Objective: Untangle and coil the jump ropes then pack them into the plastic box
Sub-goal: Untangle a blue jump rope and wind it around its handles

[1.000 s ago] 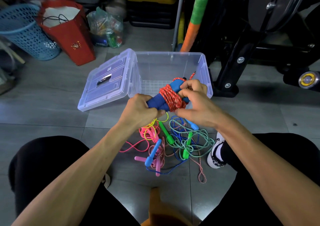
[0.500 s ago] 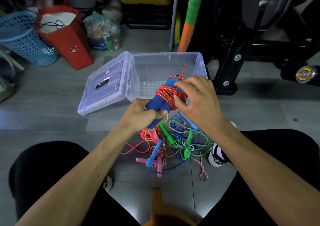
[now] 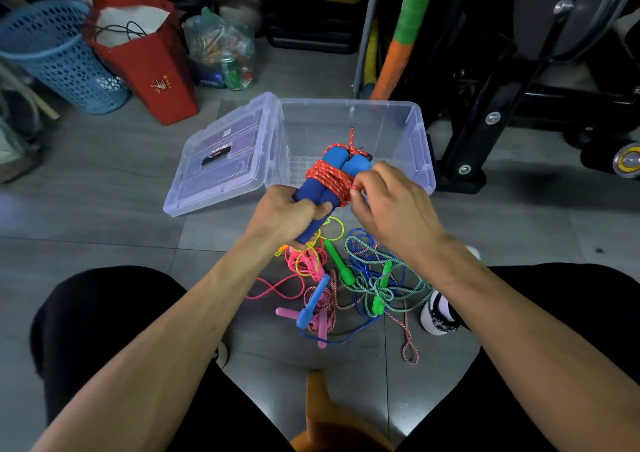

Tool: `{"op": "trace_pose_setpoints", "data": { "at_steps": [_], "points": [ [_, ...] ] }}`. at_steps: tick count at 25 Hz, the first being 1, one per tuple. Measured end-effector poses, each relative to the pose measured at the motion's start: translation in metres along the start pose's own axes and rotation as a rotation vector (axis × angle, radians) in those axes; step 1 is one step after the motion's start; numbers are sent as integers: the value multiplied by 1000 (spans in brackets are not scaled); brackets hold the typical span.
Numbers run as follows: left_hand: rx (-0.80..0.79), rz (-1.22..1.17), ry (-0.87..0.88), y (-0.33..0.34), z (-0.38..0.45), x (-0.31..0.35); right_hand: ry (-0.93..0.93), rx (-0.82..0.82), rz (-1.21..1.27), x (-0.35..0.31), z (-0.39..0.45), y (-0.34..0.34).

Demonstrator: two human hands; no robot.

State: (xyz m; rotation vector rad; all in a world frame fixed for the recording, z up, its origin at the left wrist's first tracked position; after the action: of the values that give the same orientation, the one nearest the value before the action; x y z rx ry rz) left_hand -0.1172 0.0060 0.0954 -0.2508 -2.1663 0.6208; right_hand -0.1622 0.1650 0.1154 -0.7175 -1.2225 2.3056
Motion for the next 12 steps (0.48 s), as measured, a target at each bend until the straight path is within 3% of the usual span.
{"op": "trace_pose_setpoints", "data": {
  "at_steps": [3,5,8,12],
  "points": [
    [136,187,118,4,3,-6,212,-255,21,4,3,12],
    [224,309,176,7,4,-8,284,-321,153,11,3,16],
    [297,341,158,11,10,-18,212,-312,355,2,4,18],
    [337,216,97,11,20,-36,130,-309,434,-10,-2,24]
  ]
}}
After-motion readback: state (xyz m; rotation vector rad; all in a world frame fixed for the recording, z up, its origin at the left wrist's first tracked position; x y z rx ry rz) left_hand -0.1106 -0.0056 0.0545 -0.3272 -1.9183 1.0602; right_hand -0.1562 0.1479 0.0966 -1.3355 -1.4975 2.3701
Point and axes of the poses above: each hand's wrist, its own z-axis towards the middle knuckle, its own y-axis out of the palm, x = y × z, the point moved 3 cm from there along z, towards the middle knuckle, and after that the axes turned 8 degrees about z, right-handed, at the moved point
